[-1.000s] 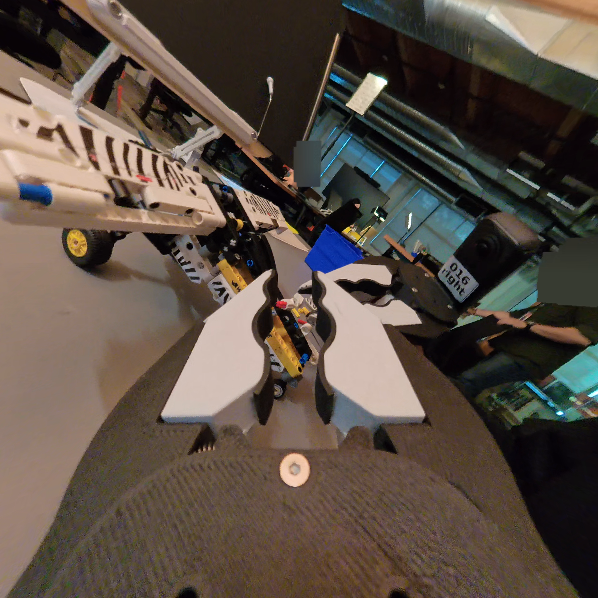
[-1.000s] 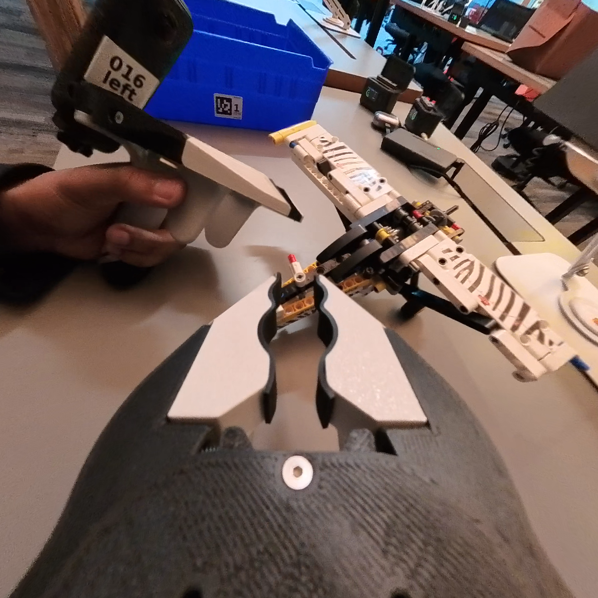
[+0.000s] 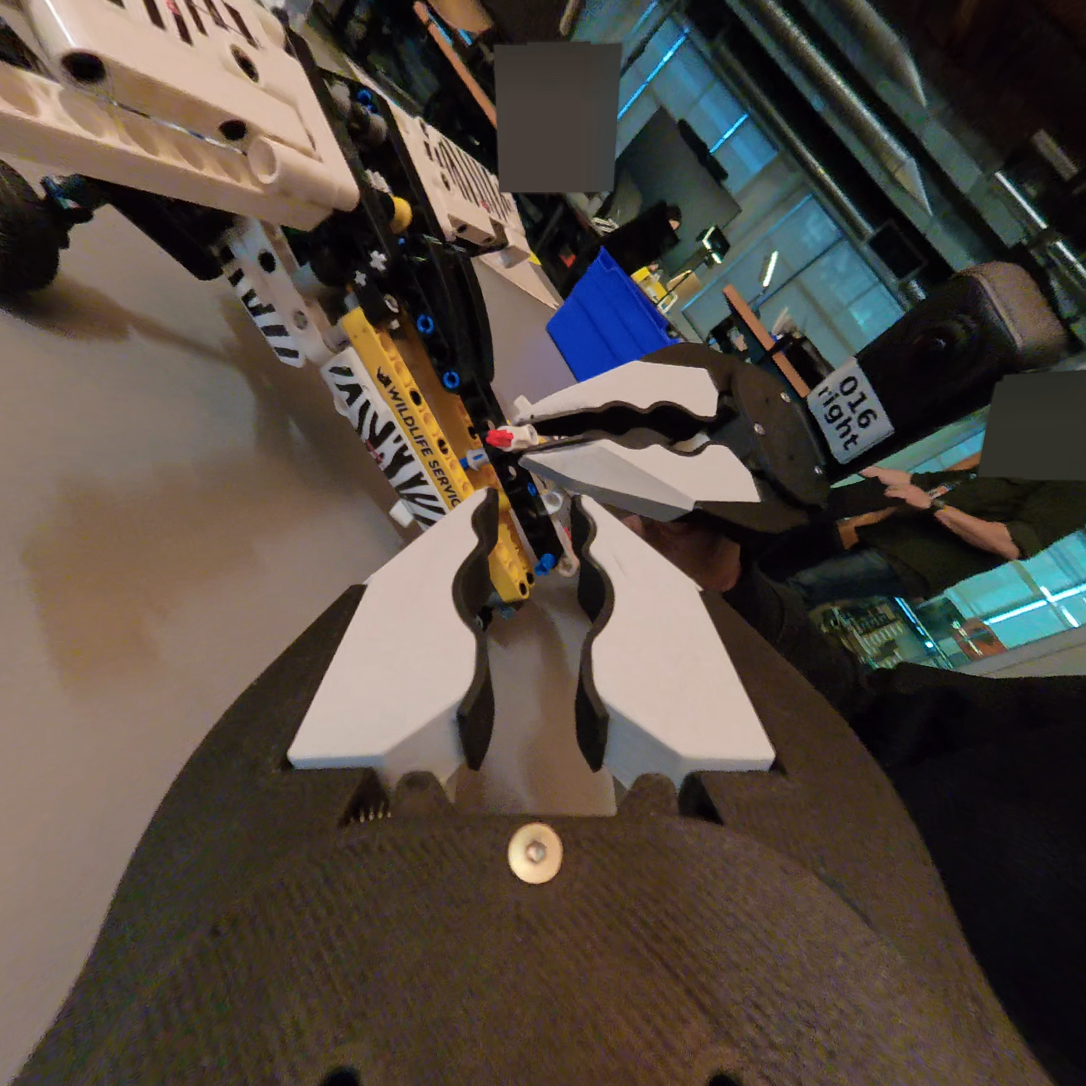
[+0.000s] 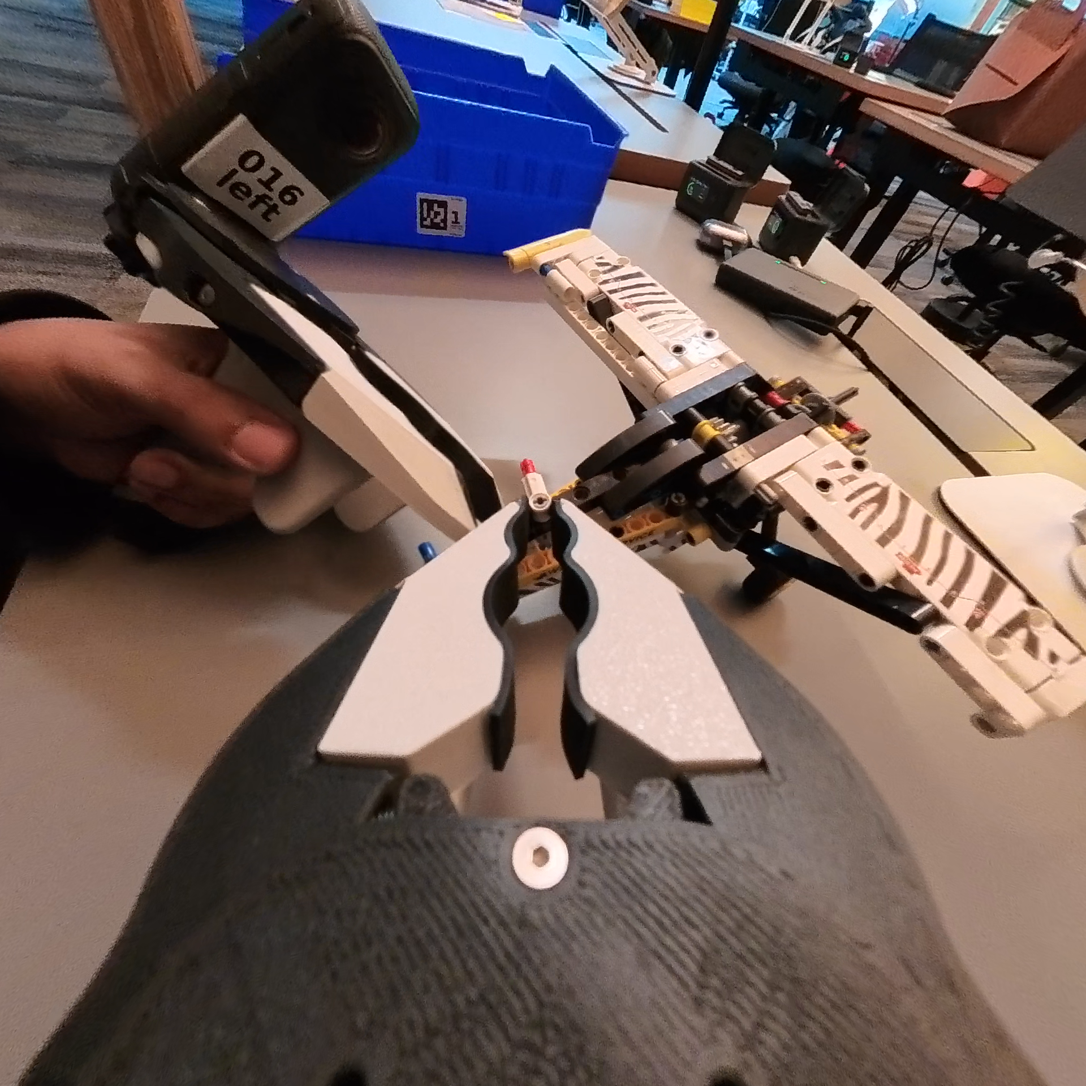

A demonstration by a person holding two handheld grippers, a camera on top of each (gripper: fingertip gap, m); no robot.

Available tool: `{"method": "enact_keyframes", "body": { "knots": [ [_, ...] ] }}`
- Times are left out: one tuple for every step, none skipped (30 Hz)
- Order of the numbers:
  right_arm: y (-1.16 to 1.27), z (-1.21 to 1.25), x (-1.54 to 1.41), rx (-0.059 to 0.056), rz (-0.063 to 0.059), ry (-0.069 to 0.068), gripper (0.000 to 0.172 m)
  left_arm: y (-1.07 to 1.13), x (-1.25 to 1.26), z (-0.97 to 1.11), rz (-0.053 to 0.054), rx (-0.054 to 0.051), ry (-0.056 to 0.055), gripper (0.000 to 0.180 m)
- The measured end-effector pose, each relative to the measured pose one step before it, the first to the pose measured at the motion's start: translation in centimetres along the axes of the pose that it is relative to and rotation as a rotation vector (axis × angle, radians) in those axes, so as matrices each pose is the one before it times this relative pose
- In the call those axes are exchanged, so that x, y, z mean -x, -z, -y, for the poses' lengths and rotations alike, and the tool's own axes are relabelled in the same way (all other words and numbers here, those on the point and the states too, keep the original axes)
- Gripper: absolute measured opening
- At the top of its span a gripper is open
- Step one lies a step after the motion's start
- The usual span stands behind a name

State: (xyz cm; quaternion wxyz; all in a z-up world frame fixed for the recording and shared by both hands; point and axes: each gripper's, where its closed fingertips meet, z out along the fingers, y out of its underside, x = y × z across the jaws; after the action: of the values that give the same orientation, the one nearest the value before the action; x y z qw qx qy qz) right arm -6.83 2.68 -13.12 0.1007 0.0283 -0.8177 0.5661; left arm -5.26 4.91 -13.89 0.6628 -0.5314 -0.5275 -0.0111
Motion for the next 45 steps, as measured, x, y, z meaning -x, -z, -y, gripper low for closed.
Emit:
{"method": "enact_keyframes", "body": {
  "knots": [
    [-0.013, -0.020, 0.020, 0.0026, -0.0010, 0.0055, 0.005, -0.017, 0.120, 0.013, 0.0078, 0.0005, 0.0028, 0.019],
    [-0.007, -0.052, 0.051, 0.0032, 0.0013, 0.0048, 0.005, -0.013, 0.074, -0.054, 0.0027, 0.0060, 0.0095, 0.018],
    [0.001, -0.033, 0.077, 0.0000, 0.0036, 0.0028, 0.005, 0.027, 0.014, -0.063, -0.0026, 0.0053, 0.0117, 0.017],
    [0.038, 0.014, 0.080, -0.0035, 0.0049, -0.0019, 0.005, 0.032, -0.052, -0.031, -0.0058, 0.0044, 0.0135, 0.016],
    [0.061, 0.100, 0.039, -0.0074, 0.0044, -0.0074, 0.005, 0.024, -0.051, 0.012, -0.0114, 0.0037, 0.0156, 0.014],
    [0.065, 0.158, 0.028, -0.0104, 0.0055, -0.0103, 0.005, 0.042, -0.032, 0.121, -0.0157, -0.0012, 0.0174, 0.012],
    [0.064, 0.163, 0.040, -0.0097, 0.0065, -0.0102, 0.005, 0.175, 0.029, 0.001, -0.0207, -0.0063, 0.0159, 0.010],
    [0.027, 0.093, 0.035, -0.0064, 0.0048, -0.0067, 0.005, 0.098, -0.139, 0.115, -0.0165, -0.0054, 0.0122, 0.010],
    [-0.016, 0.009, 0.028, -0.0015, 0.0027, -0.0012, 0.005, 0.109, -0.073, 0.099, -0.0062, -0.0050, 0.0070, 0.010],
    [-0.044, -0.065, 0.063, 0.0024, 0.0018, 0.0047, 0.005, 0.078, 0.031, 0.005, 0.0038, -0.0035, 0.0014, 0.010],
    [-0.055, -0.071, 0.081, 0.0031, -0.0006, 0.0119, 0.005, -0.004, 0.050, -0.029, 0.0088, -0.0005, -0.0027, 0.010],
    [-0.051, -0.029, 0.072, 0.0018, -0.0057, 0.0214, 0.005, -0.070, 0.001, -0.030, 0.0033, 0.0053, -0.0065, 0.010],
    [-0.041, -0.048, -0.006, 0.0038, -0.0136, 0.0286, 0.004, -0.113, 0.021, -0.079, 0.0020, 0.0101, -0.0059, 0.009],
    [-0.029, -0.062, -0.026, 0.0052, -0.0132, 0.0281, 0.005, 0.073, 0.119, -0.028, 0.0069, 0.0006, -0.0007, 0.009],
    [-0.027, -0.065, 0.003, 0.0048, -0.0084, 0.0209, 0.004, 0.036, 0.069, -0.051, 0.0035, 0.0042, 0.0036, 0.009],
    [-0.003, -0.036, 0.013, 0.0028, -0.0046, 0.0162, 0.005, 0.105, 0.034, -0.111, -0.0011, 0.0066, 0.0066, 0.010],
    [-0.004, -0.022, 0.023, 0.0007, -0.0028, 0.0128, 0.005, -0.019, 0.040, -0.069, -0.0022, 0.0076, 0.0072, 0.010],
    [-0.010, 0.021, 0.015, -0.0018, -0.0030, 0.0087, 0.005, -0.111, 0.061, 0.023, -0.0033, 0.0032, 0.0057, 0.010],
    [-0.030, 0.004, 0.004, -0.0011, -0.0022, 0.0051, 0.005, 0.038, 0.000, -0.010, -0.0017, 0.0007, 0.0043, 0.010],
    [-0.030, -0.016, -0.010, -0.0011, -0.0003, 0.0027, 0.005, 0.013, -0.003, -0.013, 0.0013, 0.0000, 0.0019, 0.010],
    [-0.016, -0.017, -0.006, -0.0016, 0.0013, 0.0008, 0.005, 0.020, -0.003, -0.010, 0.0025, -0.0002, -0.0010, 0.010],
    [-0.015, -0.022, -0.005, -0.0021, 0.0027, -0.0006, 0.005, -0.005, 0.018, -0.012, 0.0032, 0.0002, -0.0028, 0.010],
    [-0.008, -0.016, -0.024, -0.0035, 0.0024, -0.0013, 0.005, -0.024, 0.018, 0.015, 0.0034, 0.0001, -0.0015, 0.009],
    [0.024, 0.081, -0.095, -0.0073, -0.0025, -0.0027, 0.009, -0.018, 0.029, -0.012, 0.0019, -0.0003, -0.0005, 0.009],
    [0.049, 0.245, -0.078, -0.0155, -0.0021, -0.0008, 0.011, -0.027, -0.017, -0.071, -0.0002, 0.0027, -0.0009, 0.009],
    [0.063, 0.243, 0.011, -0.0161, 0.0035, -0.0004, 0.012, -0.004, 0.030, -0.019, -0.0011, 0.0009, -0.0001, 0.009],
    [-0.007, 0.024, 0.050, -0.0047, 0.0071, -0.0022, 0.013, -0.026, 0.018, 0.030, -0.0004, -0.0008, 0.0018, 0.009],
    [-0.104, -0.234, -0.006, 0.0095, 0.0039, -0.0047, 0.012, -0.015, 0.017, 0.017, 0.0006, -0.0003, -0.0001, 0.009],
    [-0.128, -0.253, -0.114, 0.0100, -0.0024, -0.0070, 0.012, 0.044, 0.042, -0.031, -0.0006, 0.0000, -0.0005, 0.008],
    [-0.026, -0.056, 0.001, -0.0011, 0.0076, -0.0086, 0.011, 0.021, 0.043, 0.023, 0.0033, -0.0028, -0.0006, 0.008],
    [-0.013, -0.008, 0.183, -0.0008, 0.0193, -0.0076, 0.006, -0.016, -0.044, -0.024, -0.0003, 0.0022, -0.0032, 0.009],
    [-0.029, -0.002, 0.076, 0.0003, 0.0090, -0.0074, 0.006, -0.014, -0.037, -0.019, 0.0020, 0.0006, -0.0031, 0.009],
    [-0.031, -0.007, 0.005, 0.0002, 0.0030, -0.0016, 0.006, -0.014, -0.014, 0.015, 0.0022, -0.0021, -0.0007, 0.009],
    [0.003, -0.015, 0.013, 0.0016, 0.0040, 0.0030, 0.006, -0.002, -0.022, 0.002, 0.0001, 0.0004, 0.0004, 0.009],
    [0.013, -0.021, 0.011, 0.0017, 0.0056, 0.0006, 0.006, -0.023, 0.039, -0.033, -0.0006, 0.0021, -0.0006, 0.009],
    [-0.002, -0.018, 0.031, -0.0007, 0.0079, -0.0069, 0.006, -0.007, 0.030, -0.067, 0.0003, 0.0011, -0.0023, 0.009],
    [-0.005, -0.031, 0.038, -0.0025, 0.0128, -0.0116, 0.006, 0.004, 0.025, 0.013, 0.0005, 0.0003, -0.0024, 0.008],
    [0.036, -0.042, 0.036, 0.0008, 0.0175, -0.0180, 0.006, -0.013, 0.015, -0.010, -0.0015, 0.0012, -0.0011, 0.008],
    [0.059, -0.015, 0.036, 0.0015, 0.0189, -0.0205, 0.006, -0.039, -0.024, -0.052, -0.0017, 0.0027, -0.0029, 0.008],
    [0.066, -0.007, 0.045, 0.0009, 0.0161, -0.0154, 0.006, -0.074, -0.115, -0.093, -0.0006, 0.0019, -0.0071, 0.008],
    [0.078, -0.021, 0.043, 0.0030, 0.0107, -0.0029, 0.006, 0.009, -0.140, -0.123, 0.0022, 0.0016, -0.0093, 0.008],
    [0.109, -0.013, 0.066, 0.0071, 0.0042, 0.0067, 0.006, -0.039, -0.076, -0.098, 0.0003, 0.0044, -0.0093, 0.008],
    [0.072, 0.018, 0.043, 0.0085, -0.0020, -0.0023, 0.006, -0.075, -0.061, -0.016, -0.0010, 0.0041, -0.0077, 0.008],
    [0.048, 0.053, 0.025, 0.0073, -0.0035, -0.0176, 0.005, -0.008, -0.037, 0.024, -0.0033, 0.0010, -0.0028, 0.008],
    [0.044, 0.089, 0.036, 0.0007, -0.0033, -0.0169, 0.005, 0.040, -0.070, 0.024, -0.0078, 0.0018, 0.0029, 0.008]
  ]
}}
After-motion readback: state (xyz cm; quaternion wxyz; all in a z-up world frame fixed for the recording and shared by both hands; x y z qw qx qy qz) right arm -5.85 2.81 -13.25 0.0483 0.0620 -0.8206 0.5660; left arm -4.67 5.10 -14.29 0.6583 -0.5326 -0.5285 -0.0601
